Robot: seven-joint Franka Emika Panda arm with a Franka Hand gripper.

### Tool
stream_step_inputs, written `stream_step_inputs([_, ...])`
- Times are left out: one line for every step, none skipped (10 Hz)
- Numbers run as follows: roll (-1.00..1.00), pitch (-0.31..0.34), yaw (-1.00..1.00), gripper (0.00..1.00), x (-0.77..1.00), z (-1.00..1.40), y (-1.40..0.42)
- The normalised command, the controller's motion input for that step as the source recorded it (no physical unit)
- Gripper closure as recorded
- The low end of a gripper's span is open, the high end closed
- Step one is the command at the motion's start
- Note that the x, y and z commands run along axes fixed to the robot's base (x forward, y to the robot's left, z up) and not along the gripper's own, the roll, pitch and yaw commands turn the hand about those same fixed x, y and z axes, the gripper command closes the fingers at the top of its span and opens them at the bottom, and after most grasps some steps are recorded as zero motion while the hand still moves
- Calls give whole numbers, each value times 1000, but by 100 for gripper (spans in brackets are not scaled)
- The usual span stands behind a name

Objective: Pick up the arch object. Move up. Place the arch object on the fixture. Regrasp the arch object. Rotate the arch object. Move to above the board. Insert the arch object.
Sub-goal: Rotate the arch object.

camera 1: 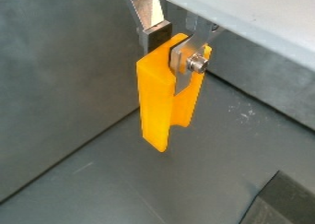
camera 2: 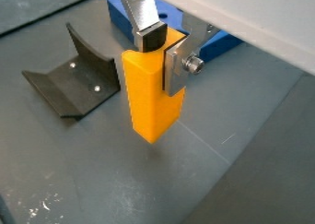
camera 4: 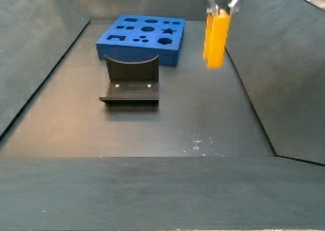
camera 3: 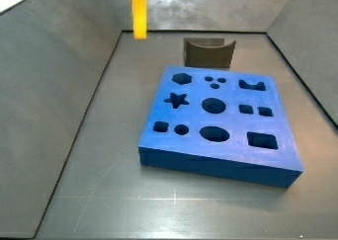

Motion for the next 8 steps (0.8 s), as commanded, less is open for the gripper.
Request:
stream_step_inputs([-11, -58, 17, 100, 16, -1000, 12])
stream_step_inputs([-16, -62, 18, 100, 15, -1000, 11])
stream_step_inputs([-21, -62, 19, 100, 14, -1000, 11])
stream_step_inputs([-27, -64, 20, 100, 17, -1000, 10])
stream_step_inputs([-32, -64, 22, 100, 19, -1000, 10])
stream_step_inputs([-35, -62, 23, 100, 17, -1000, 9])
stream_step_inputs([-44, -65, 26, 100, 17, -823, 4])
stream_step_inputs([-47, -64, 26, 100, 15, -751, 3])
